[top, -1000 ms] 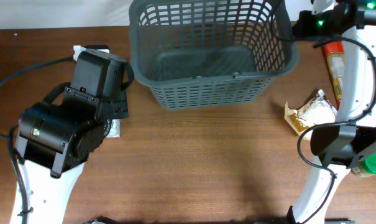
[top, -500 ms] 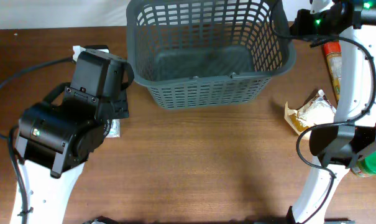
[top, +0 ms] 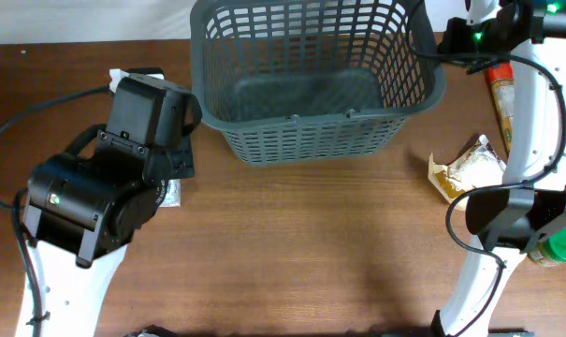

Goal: Pack container

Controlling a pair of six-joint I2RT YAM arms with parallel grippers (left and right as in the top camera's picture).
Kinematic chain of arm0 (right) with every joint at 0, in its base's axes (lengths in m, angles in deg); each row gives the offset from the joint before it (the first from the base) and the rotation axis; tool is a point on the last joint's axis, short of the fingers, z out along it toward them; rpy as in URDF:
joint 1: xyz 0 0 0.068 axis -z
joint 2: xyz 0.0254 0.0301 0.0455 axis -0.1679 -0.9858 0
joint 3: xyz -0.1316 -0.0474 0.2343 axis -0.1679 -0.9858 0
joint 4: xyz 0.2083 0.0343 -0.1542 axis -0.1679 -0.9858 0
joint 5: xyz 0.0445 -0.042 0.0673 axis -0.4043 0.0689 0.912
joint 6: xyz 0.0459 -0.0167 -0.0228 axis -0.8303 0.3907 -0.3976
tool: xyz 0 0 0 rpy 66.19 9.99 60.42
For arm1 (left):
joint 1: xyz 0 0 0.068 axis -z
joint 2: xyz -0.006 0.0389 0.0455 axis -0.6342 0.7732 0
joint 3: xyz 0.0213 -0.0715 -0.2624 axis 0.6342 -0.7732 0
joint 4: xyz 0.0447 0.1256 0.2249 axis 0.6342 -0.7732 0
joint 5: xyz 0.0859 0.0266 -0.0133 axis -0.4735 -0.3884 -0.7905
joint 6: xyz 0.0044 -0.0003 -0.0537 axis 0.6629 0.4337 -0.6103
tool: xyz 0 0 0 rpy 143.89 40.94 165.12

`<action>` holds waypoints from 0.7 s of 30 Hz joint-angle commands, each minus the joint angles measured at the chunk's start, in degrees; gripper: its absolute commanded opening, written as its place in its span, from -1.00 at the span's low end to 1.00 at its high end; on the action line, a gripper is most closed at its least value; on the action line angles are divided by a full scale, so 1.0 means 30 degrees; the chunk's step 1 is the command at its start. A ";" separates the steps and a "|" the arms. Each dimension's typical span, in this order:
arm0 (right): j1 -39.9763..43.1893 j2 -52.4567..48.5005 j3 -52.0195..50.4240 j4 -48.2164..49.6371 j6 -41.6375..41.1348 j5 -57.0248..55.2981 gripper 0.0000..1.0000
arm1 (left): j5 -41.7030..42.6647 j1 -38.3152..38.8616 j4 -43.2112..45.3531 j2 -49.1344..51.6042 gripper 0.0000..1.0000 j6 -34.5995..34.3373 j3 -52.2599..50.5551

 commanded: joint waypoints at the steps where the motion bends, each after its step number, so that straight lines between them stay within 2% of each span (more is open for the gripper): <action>1: -0.0262 -0.0262 0.0109 -0.0204 -0.0583 -0.0175 -0.92 | 0.0073 -0.0131 0.0051 0.0095 -0.96 -0.0204 -0.0160; 21: -0.0984 -0.0262 0.0109 -0.1202 -0.0663 -0.1319 -0.92 | 0.0073 -0.0131 0.0036 0.0095 -0.96 -0.0197 -0.0160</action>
